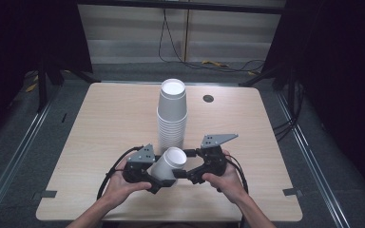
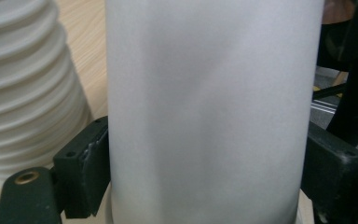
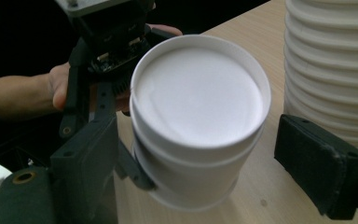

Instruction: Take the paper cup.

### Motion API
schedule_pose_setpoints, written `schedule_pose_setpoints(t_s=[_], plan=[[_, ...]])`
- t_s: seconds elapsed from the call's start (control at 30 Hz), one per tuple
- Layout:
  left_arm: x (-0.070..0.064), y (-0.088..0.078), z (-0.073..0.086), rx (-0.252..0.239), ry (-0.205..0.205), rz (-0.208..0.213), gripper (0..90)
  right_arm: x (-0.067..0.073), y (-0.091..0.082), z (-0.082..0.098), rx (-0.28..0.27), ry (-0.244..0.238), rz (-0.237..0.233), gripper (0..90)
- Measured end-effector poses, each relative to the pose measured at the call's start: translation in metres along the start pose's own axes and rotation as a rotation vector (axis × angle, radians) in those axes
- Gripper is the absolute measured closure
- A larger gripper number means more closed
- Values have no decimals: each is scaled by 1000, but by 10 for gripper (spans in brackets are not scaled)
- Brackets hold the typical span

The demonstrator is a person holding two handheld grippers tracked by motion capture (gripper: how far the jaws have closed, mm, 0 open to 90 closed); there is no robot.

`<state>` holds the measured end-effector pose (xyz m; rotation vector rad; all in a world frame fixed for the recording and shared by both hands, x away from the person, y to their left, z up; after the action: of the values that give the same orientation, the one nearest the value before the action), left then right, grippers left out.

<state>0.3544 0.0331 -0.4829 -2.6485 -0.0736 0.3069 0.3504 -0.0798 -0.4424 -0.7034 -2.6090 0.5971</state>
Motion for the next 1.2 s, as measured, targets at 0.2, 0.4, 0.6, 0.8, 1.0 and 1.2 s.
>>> schedule_pose_setpoints(t_s=[0.2,0.4,0.6,0.8,1.0,1.2], plan=[[5,-7,2,12,-8,-18,151,-5,-2,1,26,-18,26,144],[6,-13,2,32,-16,-6,151,-8,-1,5,58,-39,55,144],[6,-14,5,62,-33,-4,153,-8,-1,7,83,-57,56,140],[4,-13,5,106,-22,6,155,-11,-1,9,114,-73,66,153],[5,-12,10,172,-30,5,155,-13,-4,10,144,-107,84,196],[4,-12,14,211,-24,17,156,-10,-3,14,189,-159,79,186]])
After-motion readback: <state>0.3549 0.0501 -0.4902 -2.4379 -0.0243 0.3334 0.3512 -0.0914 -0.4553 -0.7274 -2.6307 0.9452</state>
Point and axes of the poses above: each handheld gripper's, and its own axes: y roughly forward along the jaws, z roughly out of its underside, x roughly to its left, the point moved 8 cm from there along y, roughly forward along the jaws, and after that the axes turned 9 degrees about z, right-handed, at the moved point
